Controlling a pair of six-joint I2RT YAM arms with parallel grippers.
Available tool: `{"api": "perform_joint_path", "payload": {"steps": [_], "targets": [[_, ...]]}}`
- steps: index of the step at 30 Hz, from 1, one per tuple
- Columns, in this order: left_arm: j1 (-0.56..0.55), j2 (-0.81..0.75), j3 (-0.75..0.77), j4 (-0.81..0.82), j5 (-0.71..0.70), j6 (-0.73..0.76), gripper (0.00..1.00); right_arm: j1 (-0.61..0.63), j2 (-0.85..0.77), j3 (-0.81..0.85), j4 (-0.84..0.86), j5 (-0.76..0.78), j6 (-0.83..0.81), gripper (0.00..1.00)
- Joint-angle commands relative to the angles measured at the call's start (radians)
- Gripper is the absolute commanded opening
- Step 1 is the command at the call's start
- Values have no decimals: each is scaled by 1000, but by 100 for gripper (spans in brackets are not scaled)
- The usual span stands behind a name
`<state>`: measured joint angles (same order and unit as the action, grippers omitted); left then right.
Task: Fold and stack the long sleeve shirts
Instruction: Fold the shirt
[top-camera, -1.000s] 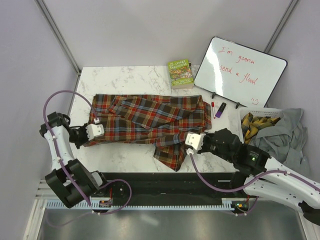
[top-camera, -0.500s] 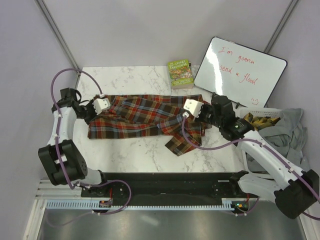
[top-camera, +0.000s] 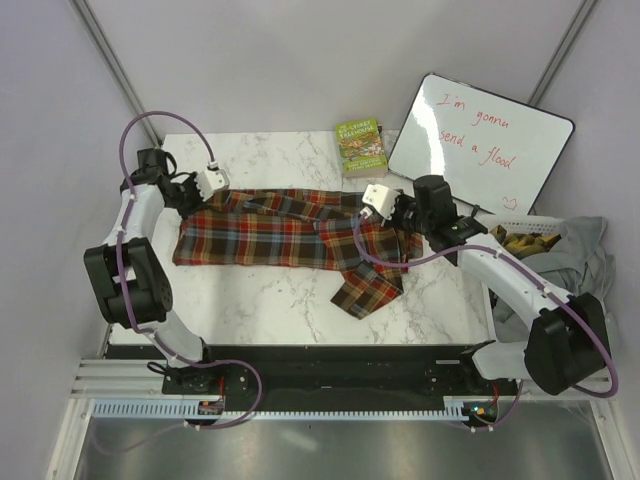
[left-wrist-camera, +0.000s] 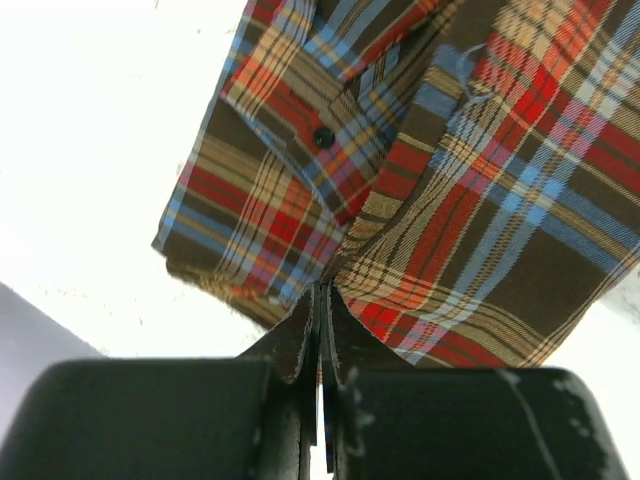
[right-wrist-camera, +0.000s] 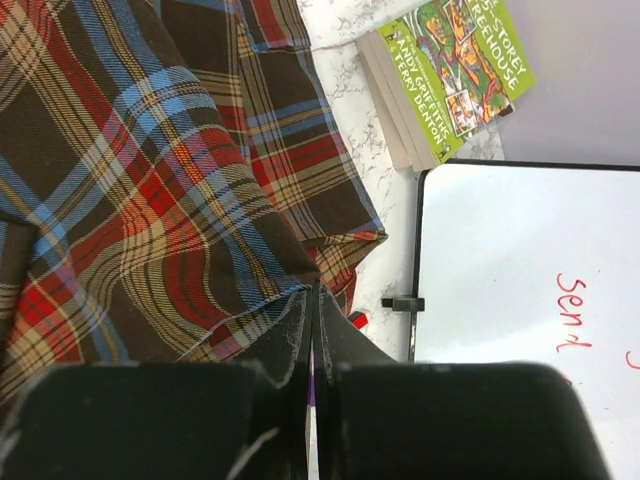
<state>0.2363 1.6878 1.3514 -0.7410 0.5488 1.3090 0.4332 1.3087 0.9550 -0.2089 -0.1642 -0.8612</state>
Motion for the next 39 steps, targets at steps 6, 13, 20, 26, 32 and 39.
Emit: {"api": "perform_joint_path", "payload": {"steps": [6,13,20,26,32,39], "targets": [[-46,78,20,69,-64,-71,2,-24,86,42,57,-17,-21,0],[-46,104,32,104,-107,-76,2,-40,158,77,131,0,-12,0],[-45,133,64,115,-142,-80,2,-48,221,113,132,-26,-16,0],[-46,177,97,123,-147,-122,2,-47,284,146,135,-9,-15,0],[-43,182,98,129,-217,-221,25,-48,334,235,27,40,57,32],[-32,14,-81,114,-194,-286,49,-97,288,344,-361,-66,243,56]]}}
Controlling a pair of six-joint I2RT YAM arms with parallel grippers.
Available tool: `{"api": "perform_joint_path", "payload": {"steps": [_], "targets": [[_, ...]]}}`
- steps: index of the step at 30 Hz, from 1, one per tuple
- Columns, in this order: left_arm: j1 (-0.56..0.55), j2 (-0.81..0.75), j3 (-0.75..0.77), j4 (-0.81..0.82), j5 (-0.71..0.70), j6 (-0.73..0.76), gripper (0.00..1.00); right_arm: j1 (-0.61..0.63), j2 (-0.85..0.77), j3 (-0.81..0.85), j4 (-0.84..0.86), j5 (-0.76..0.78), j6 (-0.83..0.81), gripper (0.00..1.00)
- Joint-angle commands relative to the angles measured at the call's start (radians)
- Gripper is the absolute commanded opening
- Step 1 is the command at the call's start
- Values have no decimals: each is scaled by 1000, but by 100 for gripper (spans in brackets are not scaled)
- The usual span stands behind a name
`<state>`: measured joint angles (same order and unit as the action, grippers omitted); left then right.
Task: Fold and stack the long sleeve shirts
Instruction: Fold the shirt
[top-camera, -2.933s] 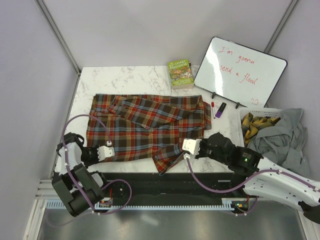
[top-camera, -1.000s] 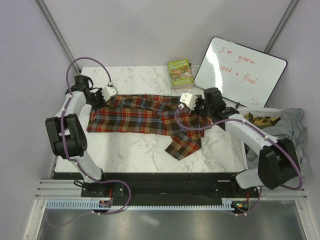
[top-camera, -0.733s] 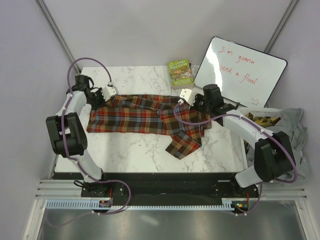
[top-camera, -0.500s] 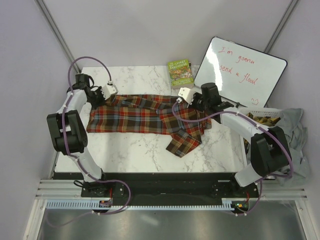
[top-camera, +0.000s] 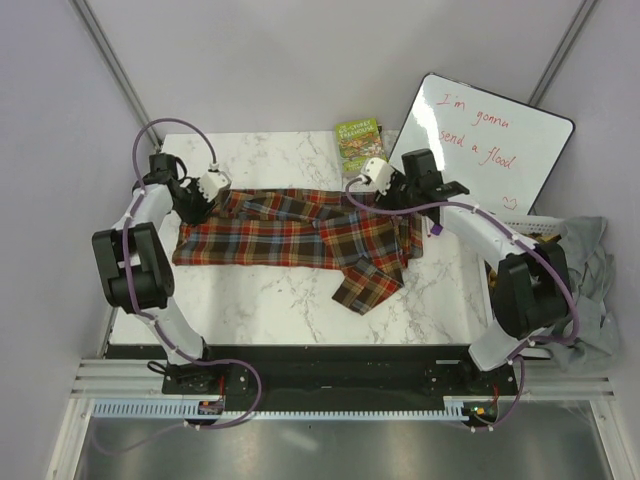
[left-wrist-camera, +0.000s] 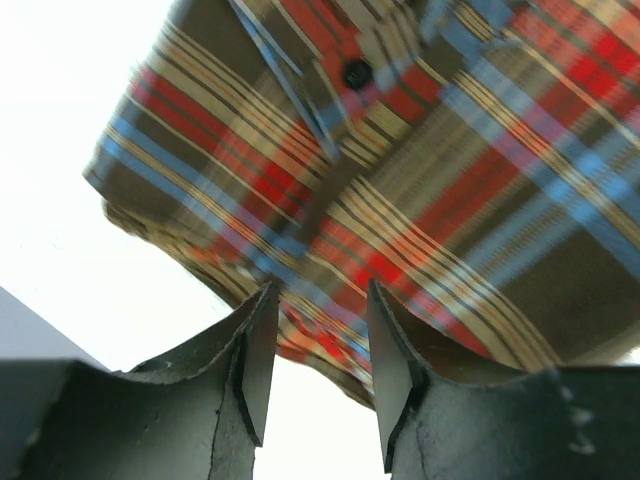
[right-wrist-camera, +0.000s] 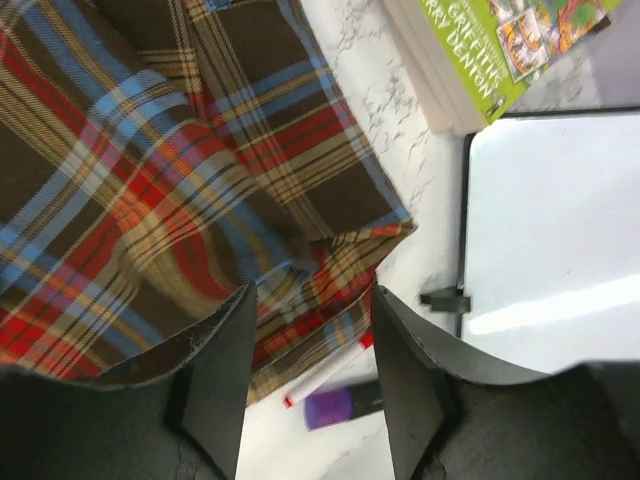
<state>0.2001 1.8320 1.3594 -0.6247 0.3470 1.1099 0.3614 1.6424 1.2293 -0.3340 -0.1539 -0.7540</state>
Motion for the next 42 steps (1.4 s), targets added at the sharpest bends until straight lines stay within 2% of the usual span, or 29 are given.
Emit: {"api": "perform_joint_path", "payload": {"steps": [1,2,7,13,16,24,28,32,35,36,41,42], "targets": [[5,-141,-107,-4,12,-100,49,-26,-44,71,-266,-84,156,54],[2,-154,-124,-7,18,-104,49,-26,-29,73,-292,-98,180,51],[4,-113,-186,-7,-13,-145,49,-32,83,94,-399,-173,274,46],[5,-50,-227,11,-83,-145,45,-47,261,128,-453,-142,289,42],[7,-48,-287,22,-109,-122,43,-50,298,104,-462,-127,289,40],[9,-181,-482,31,-129,-24,41,-44,267,13,-533,-219,283,29],[13,-310,-575,-6,-131,21,39,-7,153,-66,-577,-282,274,28],[21,-404,-568,-101,-60,34,41,1,48,-51,-631,-315,271,34],[24,-428,-507,-148,-5,2,45,-2,2,18,-642,-285,237,46],[24,-425,-487,-177,10,-2,46,-10,0,59,-640,-271,229,52],[24,-396,-396,-202,84,-56,51,-21,66,157,-613,-234,222,63],[24,-384,-388,-202,90,-61,52,-19,98,186,-606,-225,220,68]]}}
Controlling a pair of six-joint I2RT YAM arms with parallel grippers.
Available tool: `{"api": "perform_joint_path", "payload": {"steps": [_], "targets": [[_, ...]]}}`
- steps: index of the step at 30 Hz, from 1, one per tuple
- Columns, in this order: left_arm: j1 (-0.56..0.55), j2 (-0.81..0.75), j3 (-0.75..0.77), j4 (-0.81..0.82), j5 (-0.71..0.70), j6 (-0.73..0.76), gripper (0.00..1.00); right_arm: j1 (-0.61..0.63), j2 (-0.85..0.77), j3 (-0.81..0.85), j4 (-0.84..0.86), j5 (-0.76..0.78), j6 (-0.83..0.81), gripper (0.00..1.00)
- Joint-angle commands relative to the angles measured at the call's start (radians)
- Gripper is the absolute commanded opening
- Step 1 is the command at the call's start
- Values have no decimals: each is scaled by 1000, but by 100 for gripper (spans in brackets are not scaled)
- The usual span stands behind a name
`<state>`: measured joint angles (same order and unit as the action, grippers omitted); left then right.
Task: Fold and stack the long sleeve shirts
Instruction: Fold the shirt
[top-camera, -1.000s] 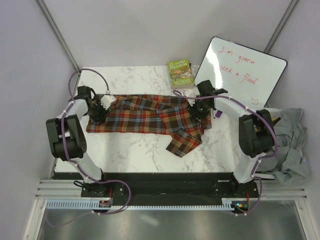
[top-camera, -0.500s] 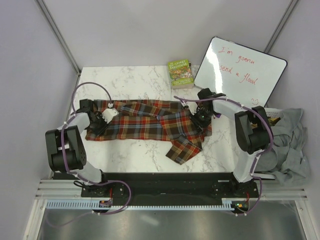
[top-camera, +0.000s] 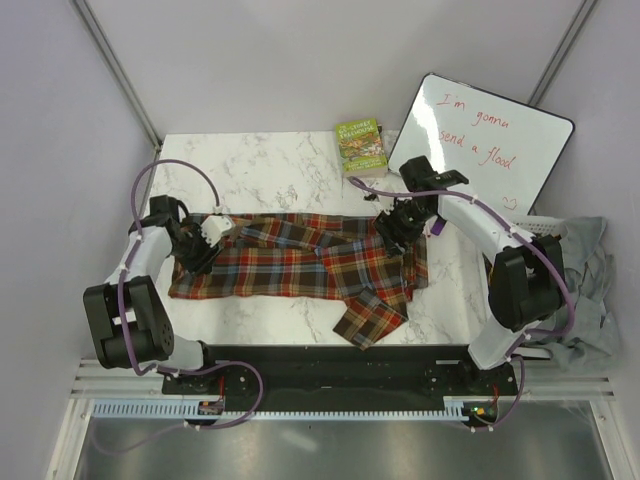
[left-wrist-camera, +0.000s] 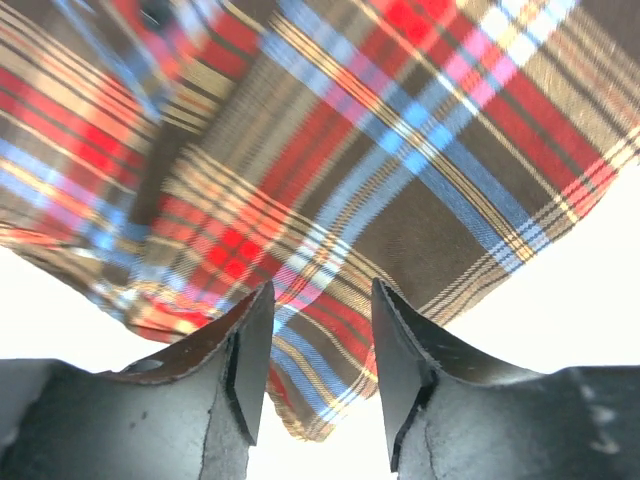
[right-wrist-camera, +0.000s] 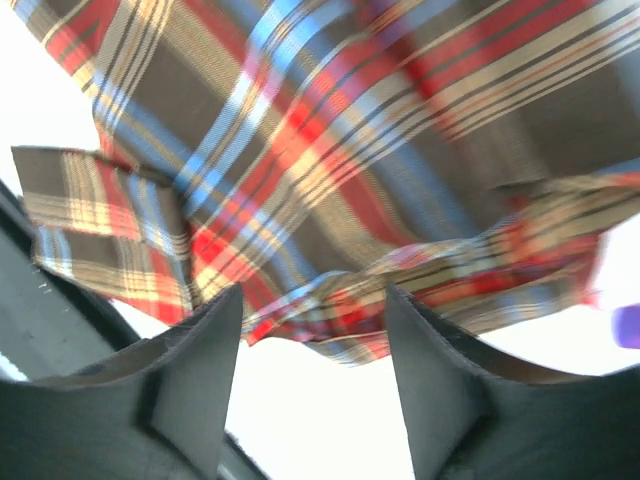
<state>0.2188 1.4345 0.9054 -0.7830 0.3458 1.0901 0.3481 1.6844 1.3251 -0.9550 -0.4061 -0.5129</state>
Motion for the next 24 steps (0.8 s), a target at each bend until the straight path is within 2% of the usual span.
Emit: {"api": "perform_joint_path", "payload": {"steps": [1,3,4,5,24], "targets": [[5,20,84,-56,105,-44,52,-8,72,104,22,39,-22,69],[5,24,98,-65,116,-50,55,-8,115,137,22,47,-29,70],[5,24,102,-70,122,-49,63,-8,126,143,30,53,-35,71],[7,21,105,-70,122,-48,64,-8,136,144,32,71,-38,74],[5,43,102,-70,137,-47,67,-32,238,246,56,102,-67,73]]}}
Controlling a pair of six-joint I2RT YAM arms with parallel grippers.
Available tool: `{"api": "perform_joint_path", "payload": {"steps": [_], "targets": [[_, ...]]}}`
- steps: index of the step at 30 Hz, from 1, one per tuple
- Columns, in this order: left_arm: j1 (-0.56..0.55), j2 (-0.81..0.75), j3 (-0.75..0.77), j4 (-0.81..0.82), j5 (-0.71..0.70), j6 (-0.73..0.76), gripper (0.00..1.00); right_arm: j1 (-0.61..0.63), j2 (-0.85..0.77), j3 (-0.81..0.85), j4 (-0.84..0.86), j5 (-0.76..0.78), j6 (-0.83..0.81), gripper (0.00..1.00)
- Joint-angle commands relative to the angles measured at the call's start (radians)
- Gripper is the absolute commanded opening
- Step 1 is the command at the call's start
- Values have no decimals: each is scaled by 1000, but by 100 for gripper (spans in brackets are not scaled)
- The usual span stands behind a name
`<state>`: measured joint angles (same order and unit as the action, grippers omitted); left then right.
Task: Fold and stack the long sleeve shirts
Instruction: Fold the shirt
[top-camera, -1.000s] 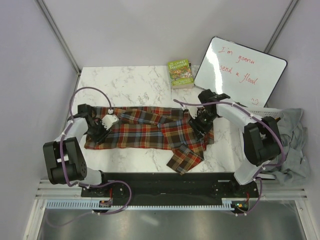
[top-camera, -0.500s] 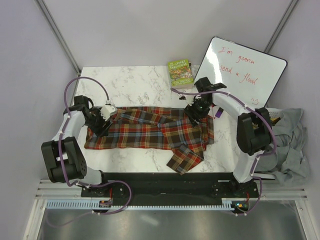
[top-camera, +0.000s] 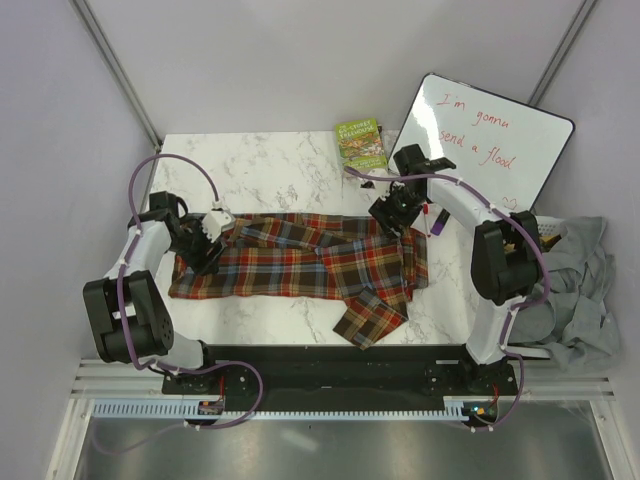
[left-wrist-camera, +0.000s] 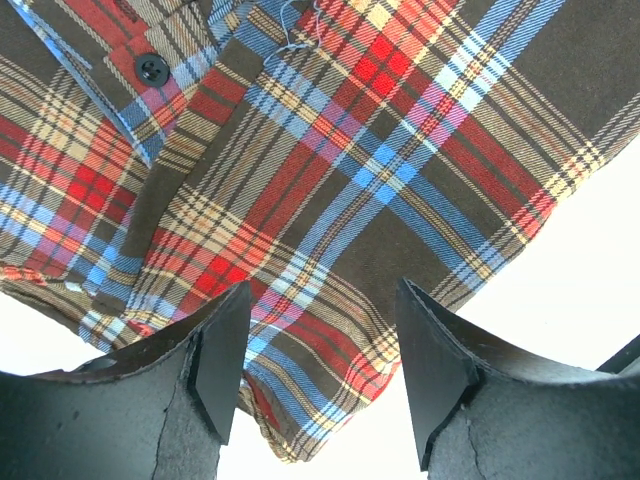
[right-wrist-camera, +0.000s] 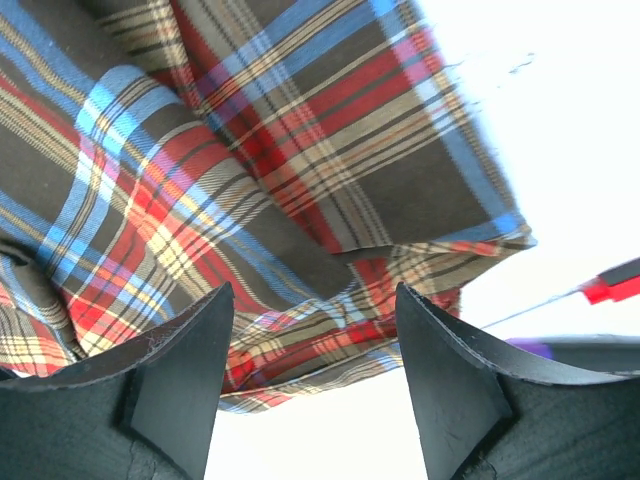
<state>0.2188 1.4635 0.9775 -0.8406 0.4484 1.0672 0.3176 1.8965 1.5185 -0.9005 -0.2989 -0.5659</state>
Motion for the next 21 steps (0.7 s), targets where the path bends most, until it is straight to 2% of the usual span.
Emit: {"api": "perform_joint_path", "payload": {"steps": [1,5,8,10,11,13,14,21], "targets": [[5,18,35,-12,35,-24,67,-5,33,54,0,-6,-12,72],[5,23,43,-12,32,-23,67,-5,67,69,-29,-49,-14,70],[5,26,50,-12,32,-23,67,-11,95,85,-70,-95,-29,61],[7,24,52,-12,30,-21,67,-14,114,95,-109,-135,-37,46],[5,26,52,-12,32,-21,67,-15,118,97,-116,-144,-38,28],[5,26,53,-12,30,-19,67,-14,115,101,-120,-158,-45,4],[5,29,53,-11,30,-18,67,-15,112,106,-120,-164,-43,0],[7,57,79,-3,29,-35,67,-12,162,255,-167,-186,-2,0]]}}
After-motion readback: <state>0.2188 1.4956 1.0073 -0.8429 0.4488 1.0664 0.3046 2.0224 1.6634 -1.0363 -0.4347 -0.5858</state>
